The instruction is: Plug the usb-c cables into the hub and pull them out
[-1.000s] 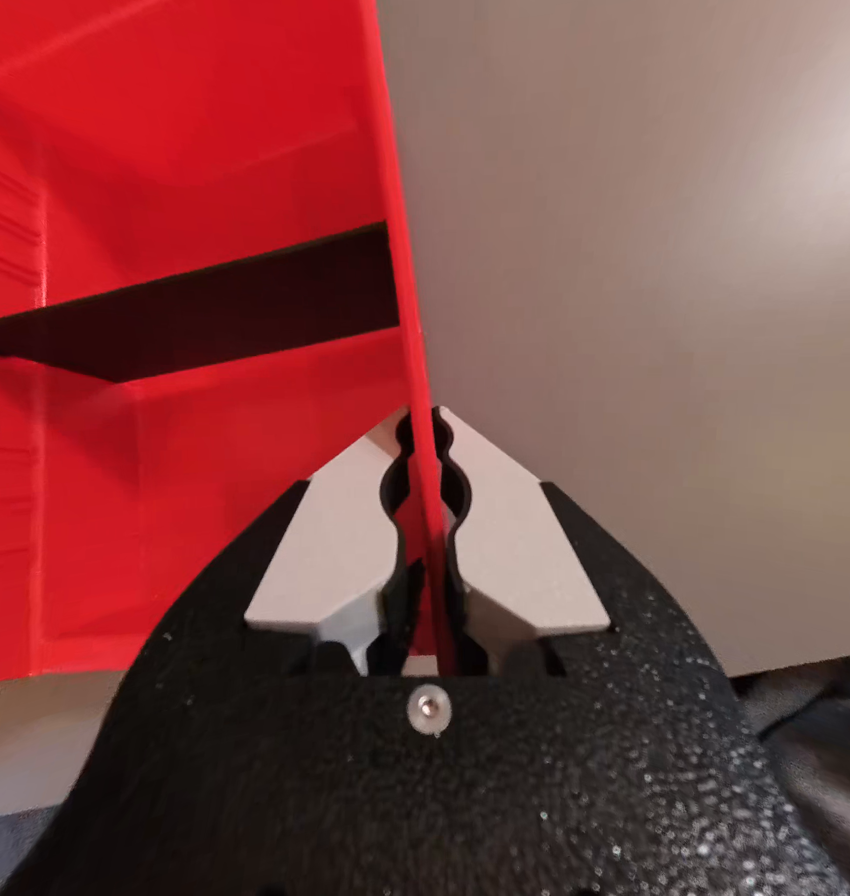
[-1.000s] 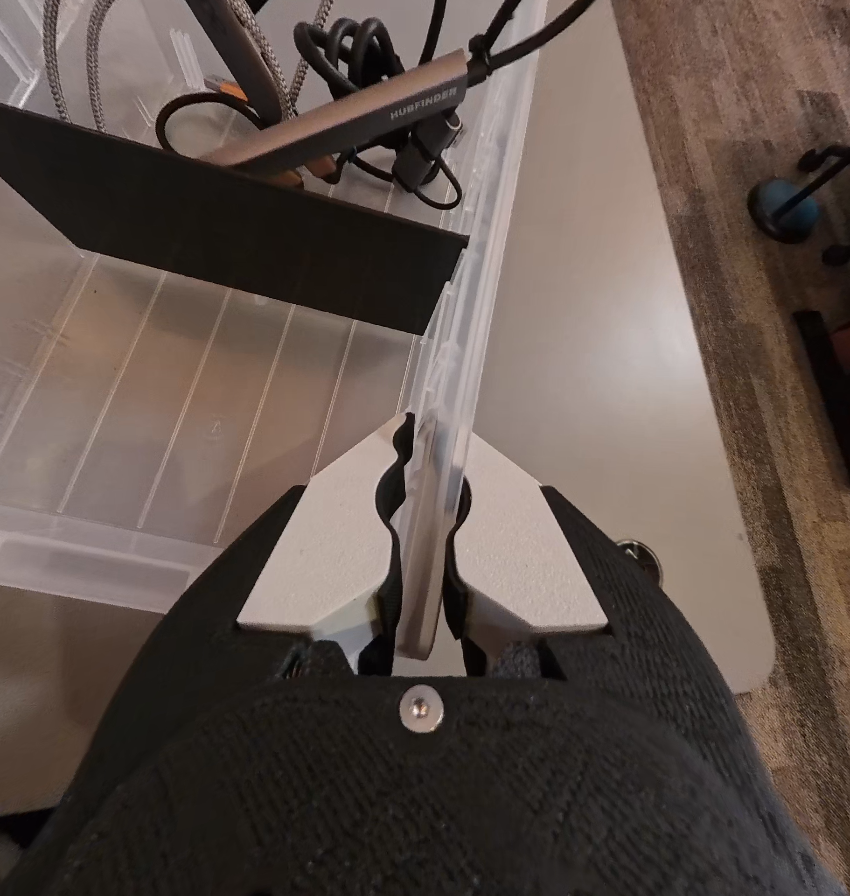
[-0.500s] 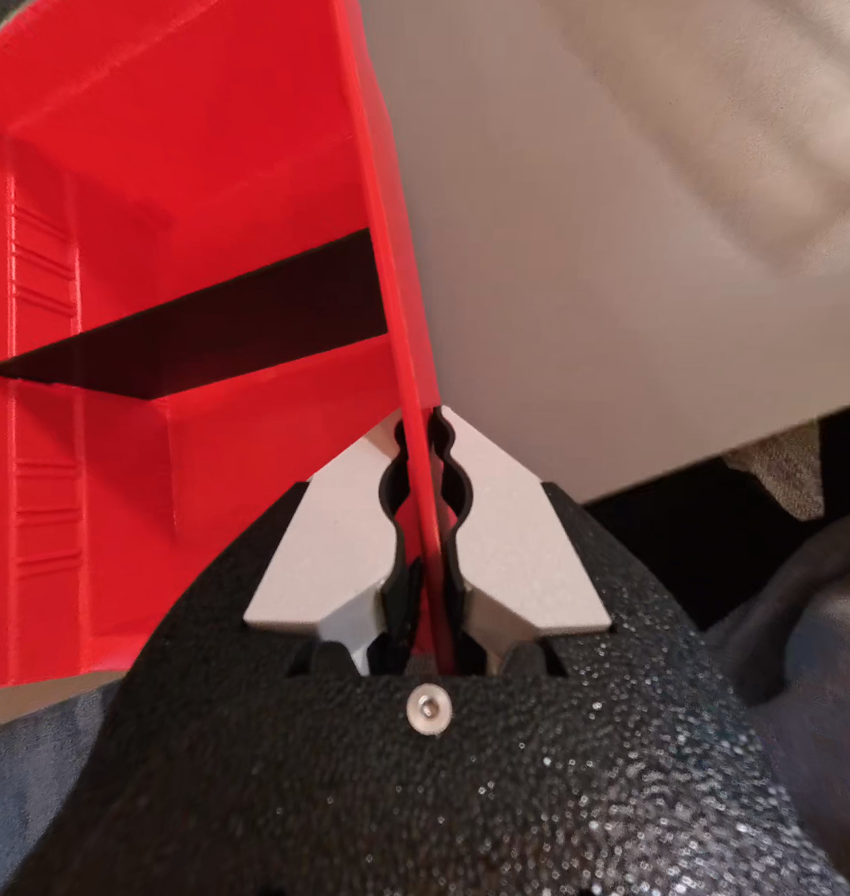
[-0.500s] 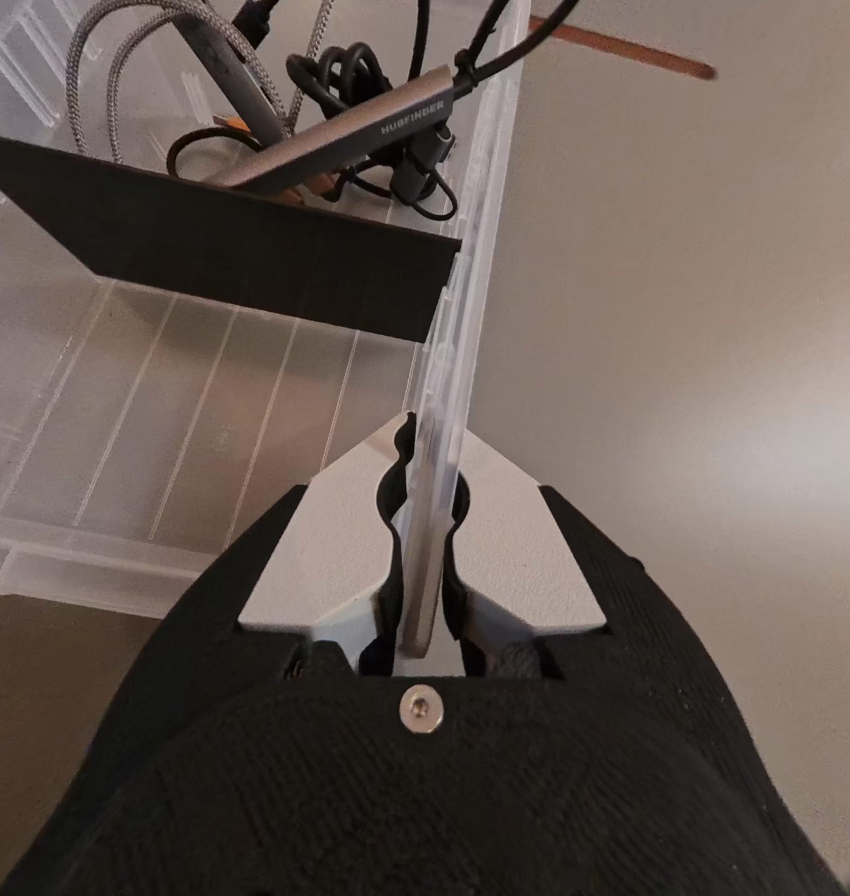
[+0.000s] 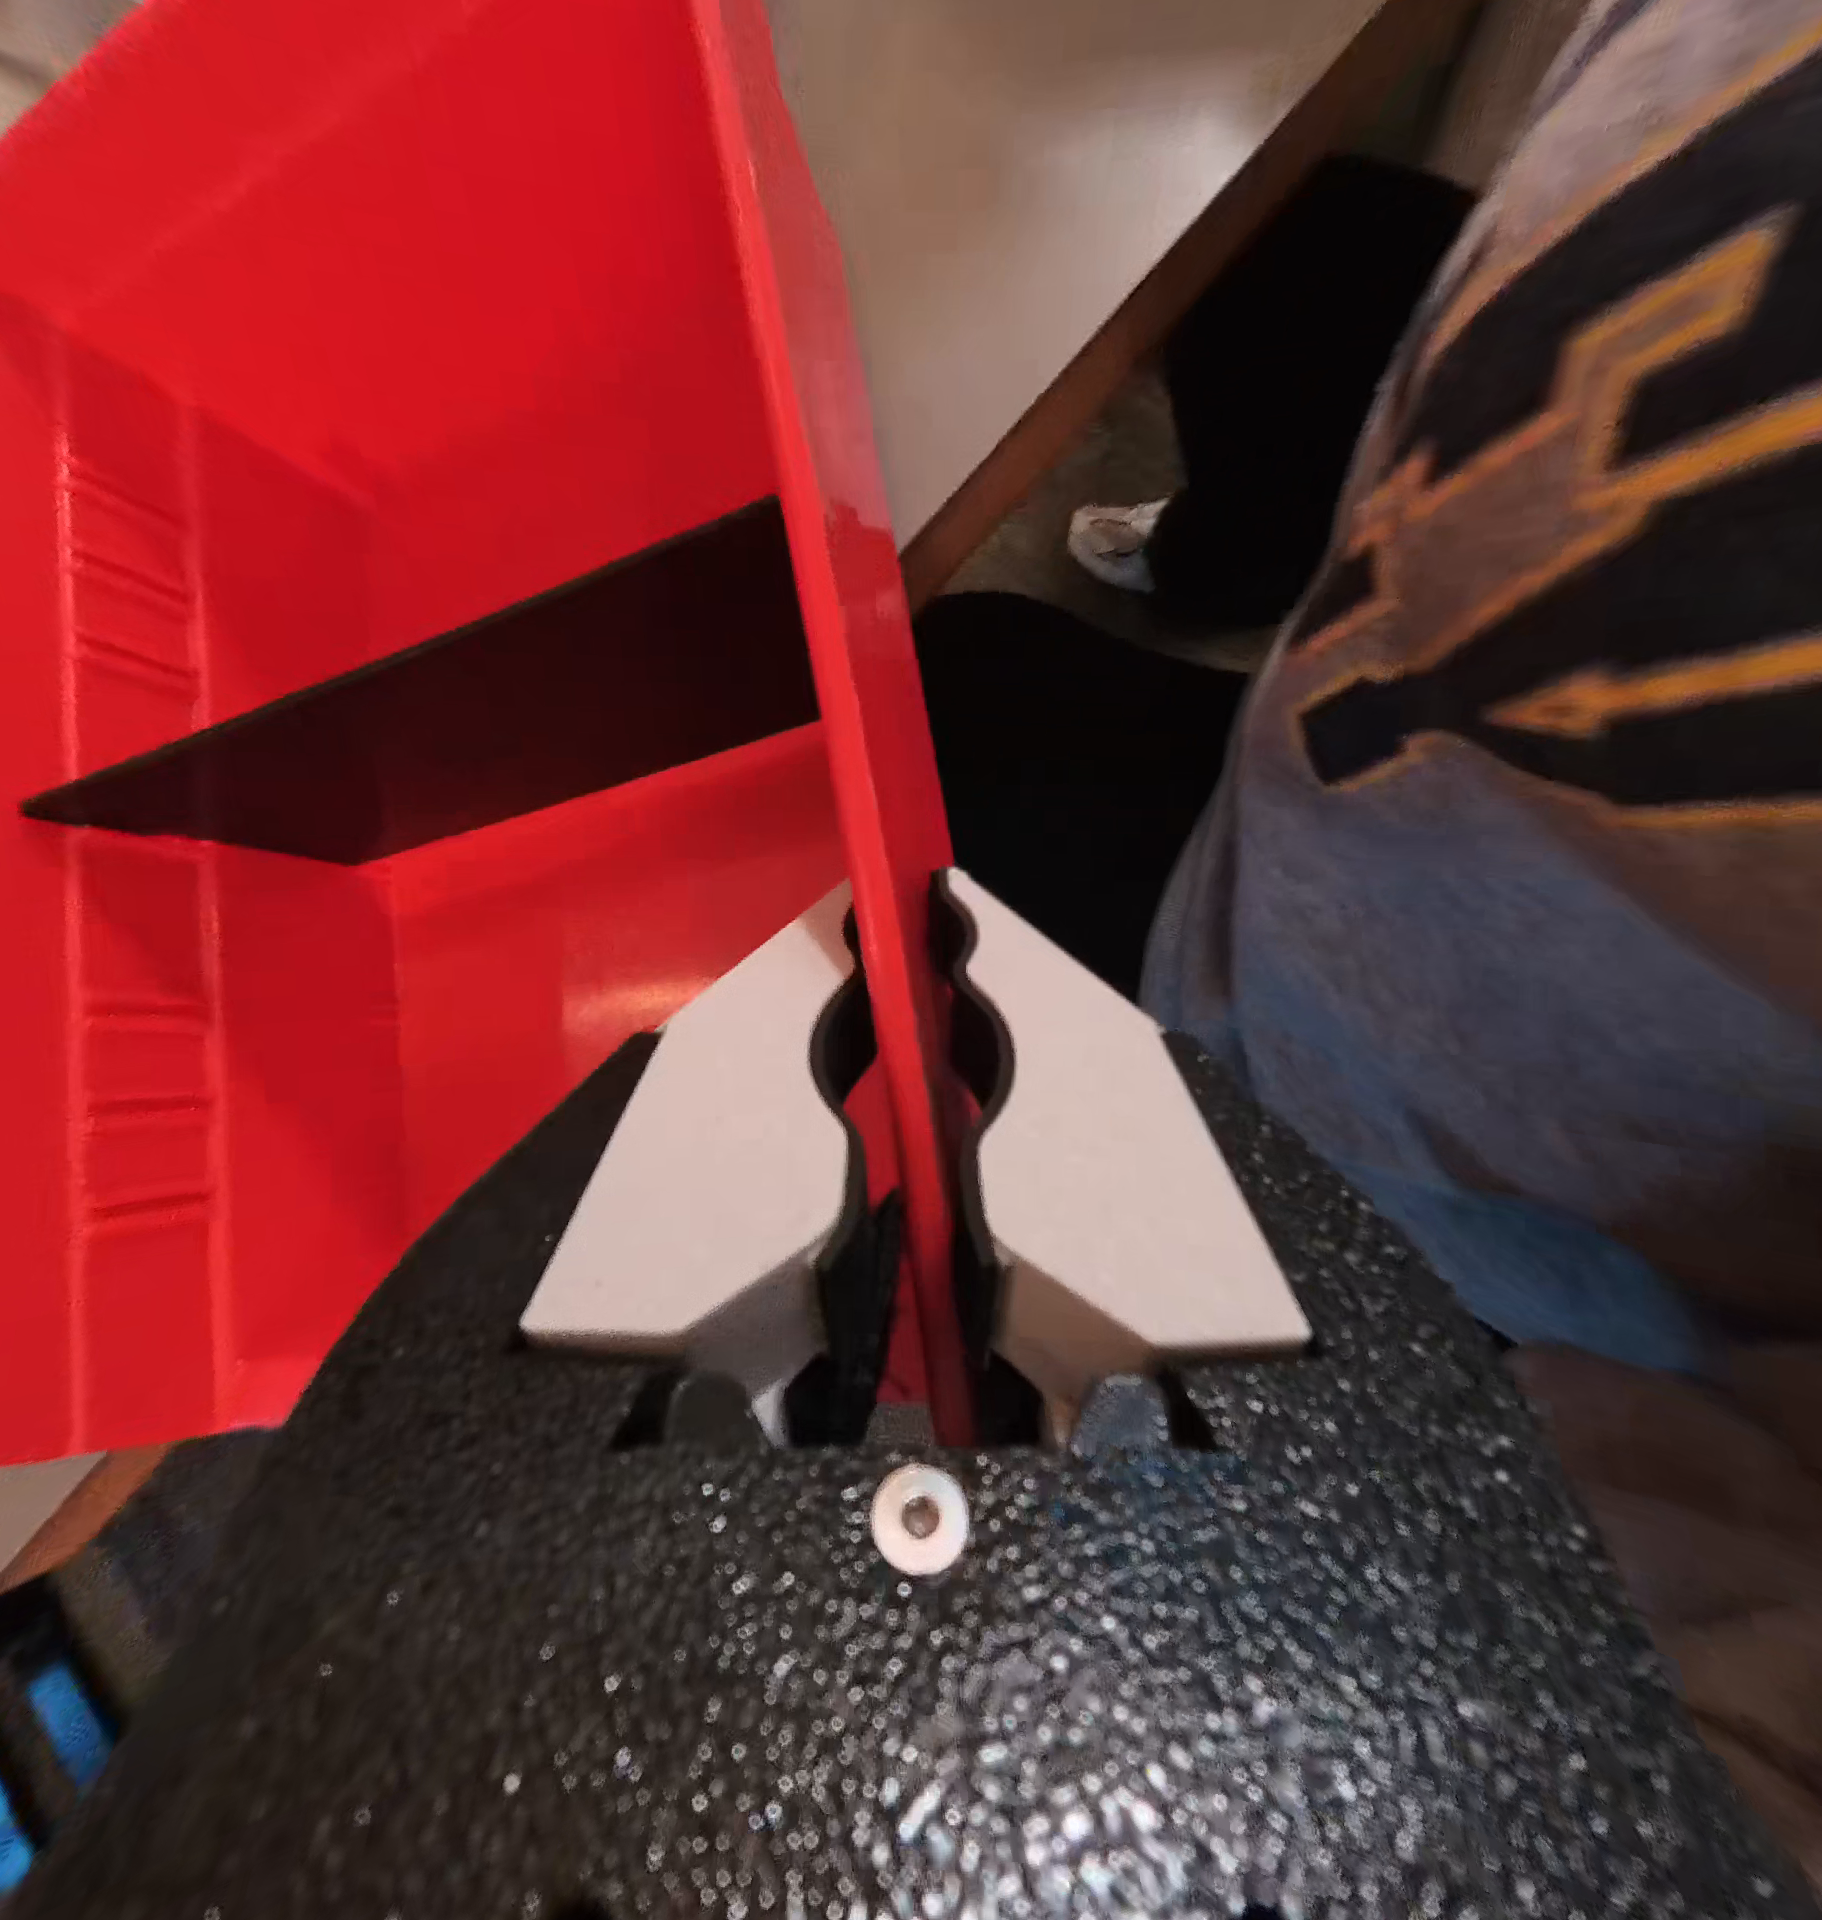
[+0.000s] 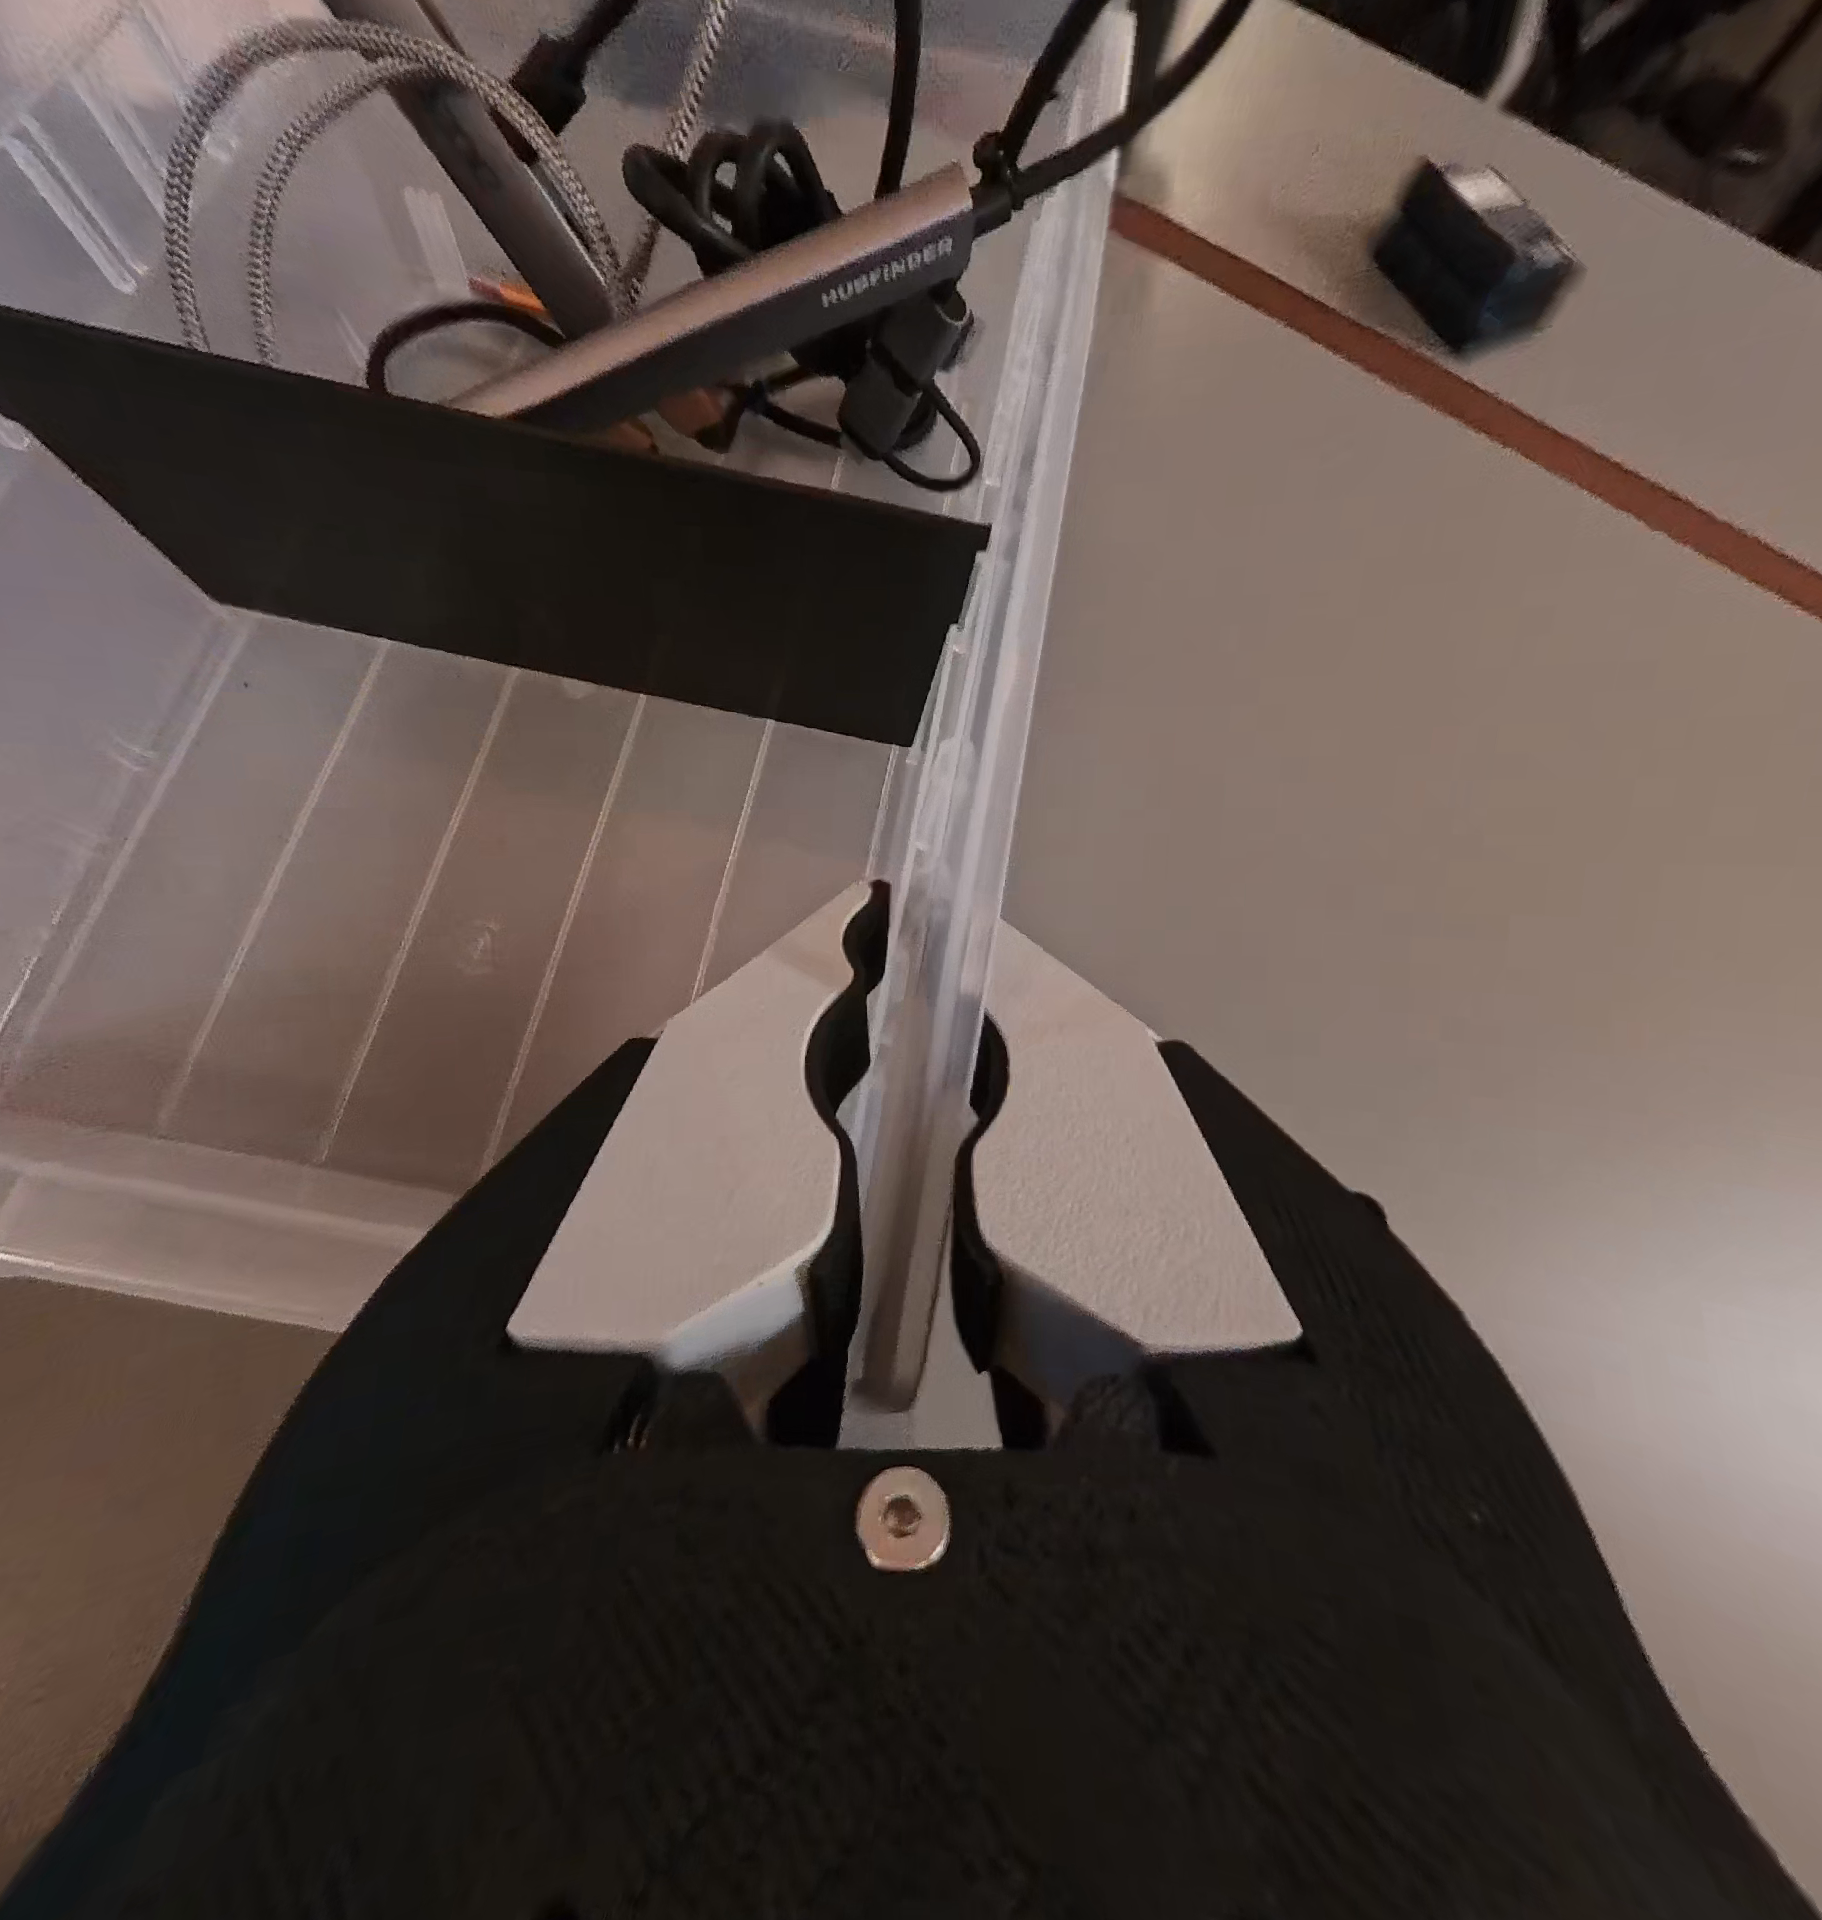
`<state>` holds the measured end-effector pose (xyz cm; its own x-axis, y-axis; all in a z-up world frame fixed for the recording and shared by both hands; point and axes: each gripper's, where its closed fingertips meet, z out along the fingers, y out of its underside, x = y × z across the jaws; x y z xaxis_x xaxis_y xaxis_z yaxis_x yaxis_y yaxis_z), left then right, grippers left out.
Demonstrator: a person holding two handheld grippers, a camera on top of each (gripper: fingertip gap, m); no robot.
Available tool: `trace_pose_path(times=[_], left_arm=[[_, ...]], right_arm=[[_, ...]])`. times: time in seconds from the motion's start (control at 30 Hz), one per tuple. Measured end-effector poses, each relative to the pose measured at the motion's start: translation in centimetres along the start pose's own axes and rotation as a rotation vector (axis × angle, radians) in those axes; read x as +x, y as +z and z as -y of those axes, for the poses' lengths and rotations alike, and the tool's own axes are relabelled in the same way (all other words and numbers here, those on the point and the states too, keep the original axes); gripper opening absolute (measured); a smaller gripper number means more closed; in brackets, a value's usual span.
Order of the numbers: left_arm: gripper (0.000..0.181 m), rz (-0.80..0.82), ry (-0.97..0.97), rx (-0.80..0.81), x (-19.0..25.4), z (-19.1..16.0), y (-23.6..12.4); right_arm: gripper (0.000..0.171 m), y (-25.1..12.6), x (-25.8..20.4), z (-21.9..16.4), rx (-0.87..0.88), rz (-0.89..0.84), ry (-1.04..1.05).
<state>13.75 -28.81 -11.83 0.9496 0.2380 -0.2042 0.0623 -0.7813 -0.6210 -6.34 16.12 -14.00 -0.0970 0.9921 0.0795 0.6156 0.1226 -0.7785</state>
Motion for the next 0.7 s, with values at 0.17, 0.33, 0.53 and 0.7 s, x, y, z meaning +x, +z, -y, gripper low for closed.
trace_pose_path(times=[0.17,0.33,0.53,0.7], left_arm=[[0.006,-0.024,0.014,0.069,1.6,2.2,-4.4],[0.006,0.031,0.187,0.192,1.8,7.4,-6.9],[0.007,-0.084,0.46,0.382,2.9,18.9,-2.0],[0.007,-0.275,0.555,0.482,6.7,30.5,5.8]], right_arm=[[0.06,-2.2,-3.1,3.2,0.174,0.124,-0.027],[0.056,-11.3,1.8,3.0,0.45,-0.039,-0.059],[0.046,-22.5,9.4,-1.8,0.617,-0.33,0.031],[0.043,-30.9,14.2,-7.1,0.623,-0.618,0.064]])
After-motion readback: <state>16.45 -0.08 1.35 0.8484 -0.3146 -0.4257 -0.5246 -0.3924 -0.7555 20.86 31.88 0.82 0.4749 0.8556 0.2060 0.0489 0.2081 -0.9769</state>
